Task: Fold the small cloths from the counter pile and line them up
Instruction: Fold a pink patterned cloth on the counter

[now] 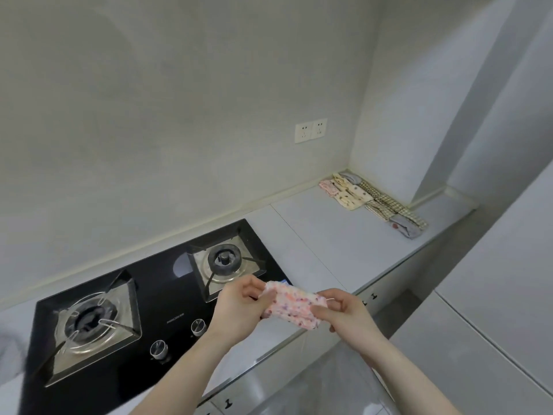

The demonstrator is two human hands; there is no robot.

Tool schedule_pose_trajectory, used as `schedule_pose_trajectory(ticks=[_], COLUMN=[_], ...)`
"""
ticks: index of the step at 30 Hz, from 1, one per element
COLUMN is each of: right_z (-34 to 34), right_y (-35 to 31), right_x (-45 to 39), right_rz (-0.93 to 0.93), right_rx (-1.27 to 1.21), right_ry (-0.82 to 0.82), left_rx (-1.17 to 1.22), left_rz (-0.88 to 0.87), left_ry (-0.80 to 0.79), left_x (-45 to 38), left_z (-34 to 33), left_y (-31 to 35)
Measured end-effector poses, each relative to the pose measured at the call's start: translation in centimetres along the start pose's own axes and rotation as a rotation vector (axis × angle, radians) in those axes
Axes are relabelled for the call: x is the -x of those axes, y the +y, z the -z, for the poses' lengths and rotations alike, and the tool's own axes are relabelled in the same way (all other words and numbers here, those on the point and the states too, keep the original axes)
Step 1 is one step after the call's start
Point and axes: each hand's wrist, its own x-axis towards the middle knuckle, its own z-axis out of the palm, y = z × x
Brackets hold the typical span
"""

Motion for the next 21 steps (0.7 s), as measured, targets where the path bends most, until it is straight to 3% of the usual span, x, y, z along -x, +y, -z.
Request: schedule_pose_trajectory(ticks=[7, 14, 21], right_z=[4.1, 10.9, 18.8], right_y=[-0.8, 0.9, 4.3], right_x=[-7.8, -15.3, -25.3], right_rz=[-0.018, -0.082, -0.29], right_rx=[-0.02, -0.132, -0.365], right_ry=[0.001, 0.226, 0.373], left_rx=[-0.045, -0.076, -0.143], left_rz=[0.013, 0.031, 0.073], left_ry=[-0.027, -0.147, -0.172], left_x=[-8.1, -17.5, -23.8], left_z=[-3.6, -9.1, -14.8], left_y=[2.0, 3.0, 3.6])
